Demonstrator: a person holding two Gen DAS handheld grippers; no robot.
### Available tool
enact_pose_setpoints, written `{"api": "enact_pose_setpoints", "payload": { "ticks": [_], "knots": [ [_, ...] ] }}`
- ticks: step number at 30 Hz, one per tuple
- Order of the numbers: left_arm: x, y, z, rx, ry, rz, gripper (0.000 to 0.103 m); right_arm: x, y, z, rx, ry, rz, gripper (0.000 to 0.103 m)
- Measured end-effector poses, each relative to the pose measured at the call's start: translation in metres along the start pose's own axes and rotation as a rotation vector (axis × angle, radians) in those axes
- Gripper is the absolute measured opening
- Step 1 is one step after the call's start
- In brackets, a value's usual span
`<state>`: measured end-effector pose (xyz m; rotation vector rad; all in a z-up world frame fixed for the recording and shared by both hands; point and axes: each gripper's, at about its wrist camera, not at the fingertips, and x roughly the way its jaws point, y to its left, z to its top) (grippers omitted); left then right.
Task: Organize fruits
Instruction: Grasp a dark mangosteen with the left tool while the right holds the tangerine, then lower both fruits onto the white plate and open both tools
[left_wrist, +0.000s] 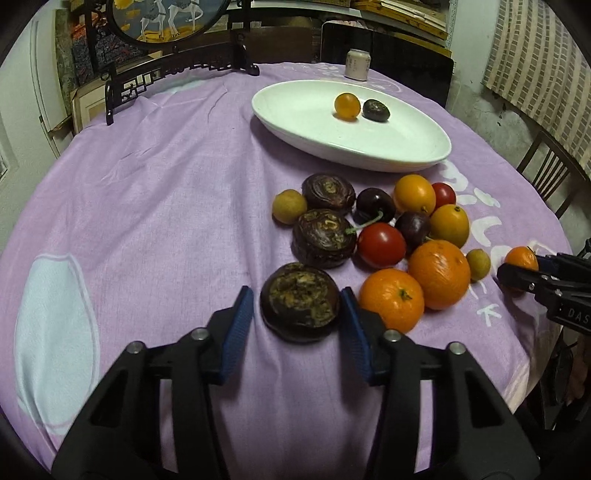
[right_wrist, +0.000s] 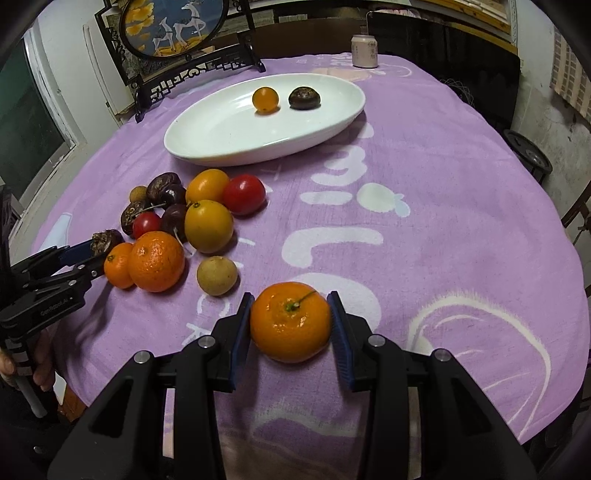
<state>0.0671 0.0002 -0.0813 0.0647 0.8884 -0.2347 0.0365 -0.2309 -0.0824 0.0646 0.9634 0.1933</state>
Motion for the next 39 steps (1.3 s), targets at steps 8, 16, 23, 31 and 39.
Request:
{"api": "enact_pose_setpoints", "payload": {
  "ticks": [8, 16, 23, 31, 39],
  "knots": [
    [-0.008, 0.005, -0.006, -0.040, -0.012, -0.030, 0.043, -0.002, 0.003, -0.005, -0.022, -0.010, -0.023, 0.041],
    [-0.030, 0.020, 0.000, -0.090, -0.050, -0.073, 0.043, -0.014, 0.003, 0.002, 0.006, -0.052, 0.012, 0.040],
    [-0.041, 0.023, 0.034, -0.081, -0.061, -0.096, 0.043, -0.015, 0.007, 0.025, -0.014, -0.050, 0.044, 0.040],
    [0.010, 0.013, 0.159, -0.066, -0.007, -0.045, 0.043, 0.020, 0.007, 0.120, -0.053, -0.071, 0.063, 0.040],
    [0.108, 0.004, 0.226, -0.119, 0.125, -0.012, 0.043, 0.085, -0.013, 0.179, -0.061, -0.028, 0.009, 0.040]
  ]
}}
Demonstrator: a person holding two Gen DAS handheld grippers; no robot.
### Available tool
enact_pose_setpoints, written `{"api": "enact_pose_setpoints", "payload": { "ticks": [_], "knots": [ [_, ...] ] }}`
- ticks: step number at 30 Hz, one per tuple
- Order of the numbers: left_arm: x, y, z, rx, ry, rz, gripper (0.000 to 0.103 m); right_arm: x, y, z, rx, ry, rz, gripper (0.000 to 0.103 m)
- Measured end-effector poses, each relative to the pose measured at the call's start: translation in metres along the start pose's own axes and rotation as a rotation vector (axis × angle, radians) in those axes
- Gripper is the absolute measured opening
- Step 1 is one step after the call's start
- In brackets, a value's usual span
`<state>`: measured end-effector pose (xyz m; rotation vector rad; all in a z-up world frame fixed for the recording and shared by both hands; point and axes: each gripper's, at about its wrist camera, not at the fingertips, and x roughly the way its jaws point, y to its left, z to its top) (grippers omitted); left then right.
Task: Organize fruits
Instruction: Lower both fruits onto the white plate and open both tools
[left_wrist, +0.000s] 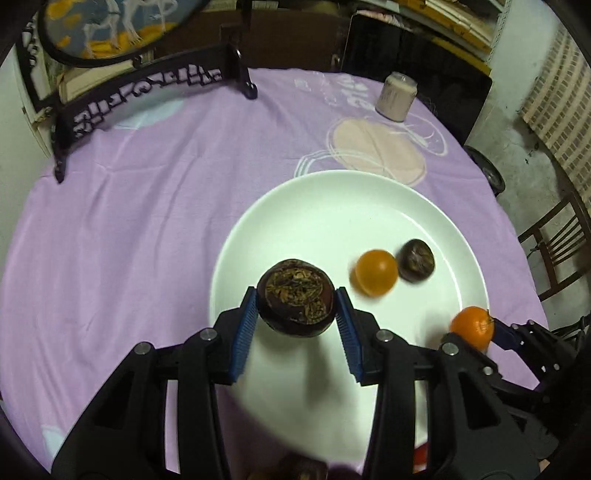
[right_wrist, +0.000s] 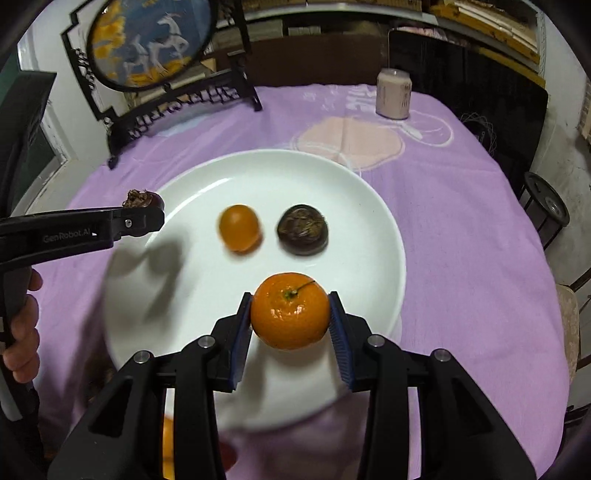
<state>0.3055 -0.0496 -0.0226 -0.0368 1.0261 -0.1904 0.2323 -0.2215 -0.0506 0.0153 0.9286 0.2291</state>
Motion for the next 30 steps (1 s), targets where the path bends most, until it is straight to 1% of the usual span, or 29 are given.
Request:
{"api": "enact_pose_setpoints", "payload": {
  "ticks": [3, 8, 9, 10, 11, 12, 14, 15, 16, 18, 19, 20, 21, 22, 23, 25, 27, 28, 30],
  "knots": [
    [0.013, -0.004, 0.008, 0.020, -0.003, 0.012, 0.043, 0.010, -0.005, 0.009, -0.008, 0.001, -0.002, 0.040],
    [0.030, -0.007, 0.022, 0.029, 0.007, 0.003, 0.043, 0.021, -0.013, 0.016, 0.010, -0.010, 0.014, 0.040],
    [0.031, -0.008, 0.025, 0.032, 0.005, 0.001, 0.045, 0.022, -0.013, 0.016, 0.008, -0.017, 0.010, 0.040],
    [0.029, -0.009, 0.027, 0.033, -0.004, -0.001, 0.048, 0.023, -0.013, 0.017, 0.004, -0.024, 0.008, 0.048],
    [0.025, -0.010, 0.027, 0.030, -0.015, -0.001, 0.064, 0.022, -0.012, 0.017, 0.002, -0.033, 0.005, 0.056],
    [0.018, -0.010, 0.026, 0.026, -0.033, 0.000, 0.075, 0.020, -0.012, 0.017, 0.002, -0.054, 0.000, 0.062],
    [-0.003, -0.008, 0.021, 0.022, -0.076, -0.007, 0.077, 0.011, -0.013, 0.017, -0.003, -0.106, -0.008, 0.062],
    [-0.010, -0.007, 0.018, 0.019, -0.083, -0.014, 0.079, 0.006, -0.014, 0.017, 0.001, -0.119, -0.009, 0.062],
    [-0.020, -0.005, 0.013, 0.011, -0.093, -0.025, 0.079, 0.004, -0.016, 0.017, 0.009, -0.123, -0.012, 0.062],
    [-0.051, 0.003, -0.008, 0.002, -0.133, -0.043, 0.079, -0.004, -0.017, 0.011, 0.033, -0.106, -0.014, 0.062],
    [-0.066, 0.007, -0.022, 0.004, -0.158, -0.032, 0.081, -0.008, -0.017, 0.007, 0.040, -0.098, -0.011, 0.062],
    [-0.076, 0.009, -0.034, 0.007, -0.174, -0.014, 0.086, -0.016, -0.016, 0.000, 0.043, -0.093, -0.008, 0.062],
    [-0.087, 0.013, -0.050, 0.011, -0.192, 0.012, 0.089, -0.027, -0.013, -0.010, 0.044, -0.091, -0.008, 0.062],
    [-0.100, 0.019, -0.072, 0.013, -0.212, 0.034, 0.089, -0.034, -0.011, -0.019, 0.047, -0.092, -0.009, 0.062],
    [-0.106, 0.023, -0.086, 0.013, -0.219, 0.040, 0.089, -0.045, -0.008, -0.033, 0.057, -0.093, -0.005, 0.062],
    [-0.117, 0.033, -0.117, 0.004, -0.238, 0.041, 0.089, -0.059, -0.005, -0.058, 0.083, -0.083, 0.022, 0.067],
    [-0.125, 0.042, -0.147, -0.007, -0.248, 0.048, 0.089, -0.070, -0.001, -0.079, 0.105, -0.073, 0.047, 0.067],
    [-0.128, 0.045, -0.162, -0.008, -0.250, 0.045, 0.089, -0.075, 0.001, -0.087, 0.106, -0.068, 0.049, 0.067],
    [-0.131, 0.047, -0.180, -0.007, -0.243, 0.035, 0.089, -0.083, 0.007, -0.102, 0.096, -0.051, 0.033, 0.067]
  ]
}}
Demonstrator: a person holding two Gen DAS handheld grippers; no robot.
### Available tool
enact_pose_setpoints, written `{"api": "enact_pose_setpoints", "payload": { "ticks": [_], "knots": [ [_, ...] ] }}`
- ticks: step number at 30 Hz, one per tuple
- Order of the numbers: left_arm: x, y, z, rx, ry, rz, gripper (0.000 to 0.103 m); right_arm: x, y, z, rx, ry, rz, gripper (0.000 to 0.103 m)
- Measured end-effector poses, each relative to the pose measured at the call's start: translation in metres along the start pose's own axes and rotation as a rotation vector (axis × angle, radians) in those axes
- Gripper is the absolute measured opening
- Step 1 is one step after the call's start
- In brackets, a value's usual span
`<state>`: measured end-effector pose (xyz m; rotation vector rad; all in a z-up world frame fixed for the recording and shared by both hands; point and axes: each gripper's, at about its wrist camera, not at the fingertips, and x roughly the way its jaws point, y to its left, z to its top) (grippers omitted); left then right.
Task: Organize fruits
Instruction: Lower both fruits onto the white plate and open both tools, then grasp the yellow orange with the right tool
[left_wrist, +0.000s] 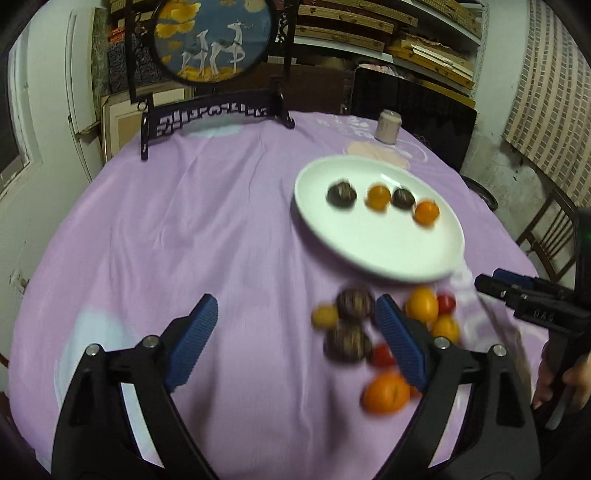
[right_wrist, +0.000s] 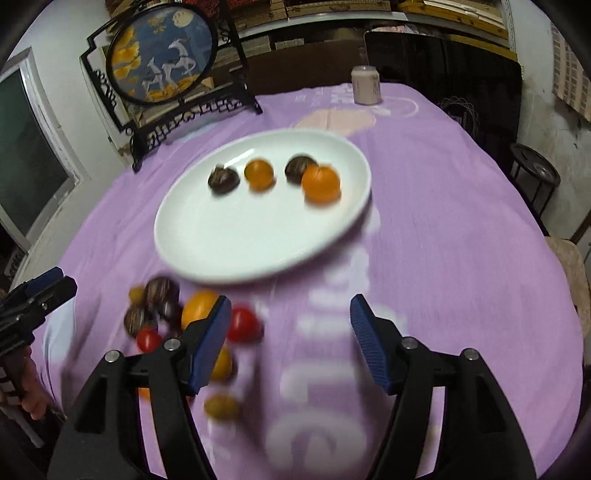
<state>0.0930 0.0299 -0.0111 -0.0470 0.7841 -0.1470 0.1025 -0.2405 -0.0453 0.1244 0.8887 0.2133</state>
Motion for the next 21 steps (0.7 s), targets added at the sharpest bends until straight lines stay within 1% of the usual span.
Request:
{"api": "enact_pose_setpoints", "payload": {
  "ticks": [3, 6, 9, 13, 17, 18, 21],
  "knots": [
    [-0.005, 0.000, -0.021, 0.001, 0.020, -0.024, 0.089, -0.010, 0.007, -0.016, -0.013, 0.013, -0.012, 0.067],
    [-0.010, -0.003, -0.039, 0.012, 0.038, -0.040, 0.089, -0.017, 0.016, -0.030, -0.015, 0.020, 0.009, 0.067],
    [-0.013, -0.005, -0.053, 0.025, 0.057, -0.065, 0.089, -0.019, 0.029, -0.037, -0.037, 0.025, 0.033, 0.067],
    [-0.017, -0.009, -0.065, 0.050, 0.064, -0.077, 0.089, -0.012, 0.042, -0.041, -0.069, 0.041, 0.045, 0.067],
    [-0.016, -0.010, -0.074, 0.062, 0.078, -0.085, 0.089, -0.007, 0.051, -0.040, -0.102, 0.006, 0.024, 0.067],
    [-0.016, -0.010, -0.076, 0.064, 0.081, -0.085, 0.089, -0.005, 0.052, -0.039, -0.108, 0.000, 0.020, 0.064],
    [-0.015, -0.008, -0.078, 0.066, 0.088, -0.093, 0.089, 0.007, 0.052, -0.035, -0.114, 0.044, 0.030, 0.047]
  ]
}}
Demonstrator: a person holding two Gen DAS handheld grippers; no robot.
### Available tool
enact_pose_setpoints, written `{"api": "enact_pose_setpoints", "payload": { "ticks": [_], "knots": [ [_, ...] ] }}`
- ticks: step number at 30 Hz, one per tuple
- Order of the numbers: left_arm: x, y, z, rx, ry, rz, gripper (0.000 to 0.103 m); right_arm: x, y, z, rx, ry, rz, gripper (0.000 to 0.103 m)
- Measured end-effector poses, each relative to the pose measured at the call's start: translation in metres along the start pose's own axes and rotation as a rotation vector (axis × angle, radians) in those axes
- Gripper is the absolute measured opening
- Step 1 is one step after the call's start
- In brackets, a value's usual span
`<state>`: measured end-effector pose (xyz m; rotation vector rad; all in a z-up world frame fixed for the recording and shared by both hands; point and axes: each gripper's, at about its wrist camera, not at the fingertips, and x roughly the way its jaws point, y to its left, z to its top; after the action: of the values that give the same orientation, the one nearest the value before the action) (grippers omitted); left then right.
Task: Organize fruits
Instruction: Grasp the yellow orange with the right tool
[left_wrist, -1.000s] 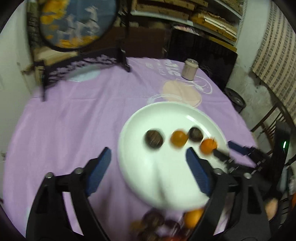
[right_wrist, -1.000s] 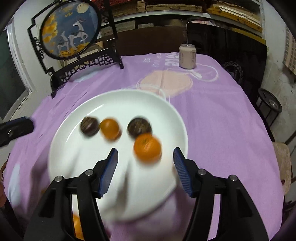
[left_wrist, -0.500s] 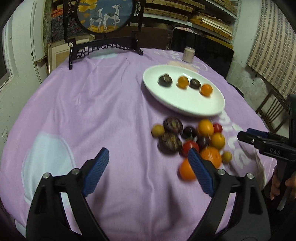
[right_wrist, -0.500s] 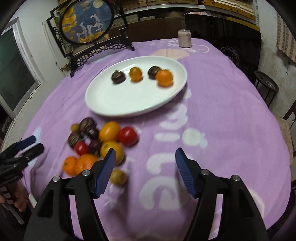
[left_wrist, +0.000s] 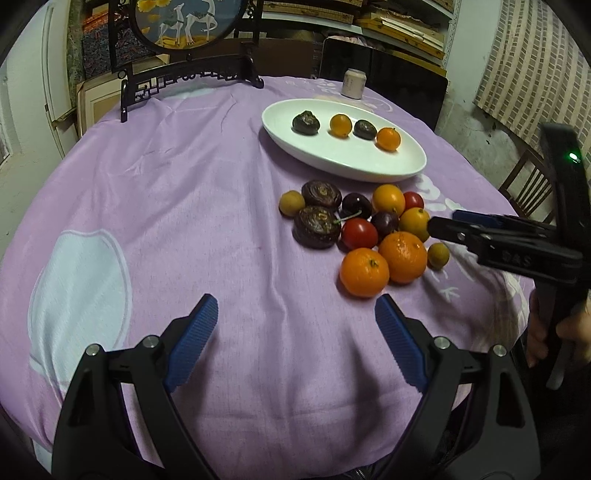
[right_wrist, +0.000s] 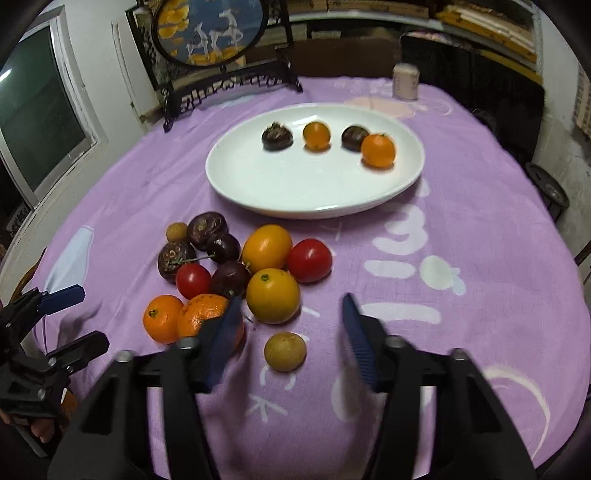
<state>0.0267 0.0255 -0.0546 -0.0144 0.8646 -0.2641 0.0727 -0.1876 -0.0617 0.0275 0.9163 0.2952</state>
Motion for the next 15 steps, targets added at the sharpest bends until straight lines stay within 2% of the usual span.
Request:
{"api": "enact_pose_setpoints", "payload": {
  "ticks": [5, 7, 9, 15],
  "knots": [
    [0.002, -0.003, 0.000, 0.012, 0.011, -0.021, 0.089, 0.020, 0.001, 0.006, 0.005, 0.043, 0.058, 0.045],
    [0.005, -0.007, 0.001, 0.021, 0.023, -0.028, 0.089, 0.030, 0.003, 0.009, -0.001, 0.060, 0.070, 0.036],
    [0.009, -0.011, 0.001, 0.031, 0.035, -0.028, 0.089, 0.032, 0.003, 0.012, 0.005, 0.058, 0.083, 0.035],
    [0.013, -0.020, 0.003, 0.049, 0.048, -0.033, 0.089, -0.008, -0.012, 0.000, 0.020, -0.031, -0.016, 0.035]
  ]
}}
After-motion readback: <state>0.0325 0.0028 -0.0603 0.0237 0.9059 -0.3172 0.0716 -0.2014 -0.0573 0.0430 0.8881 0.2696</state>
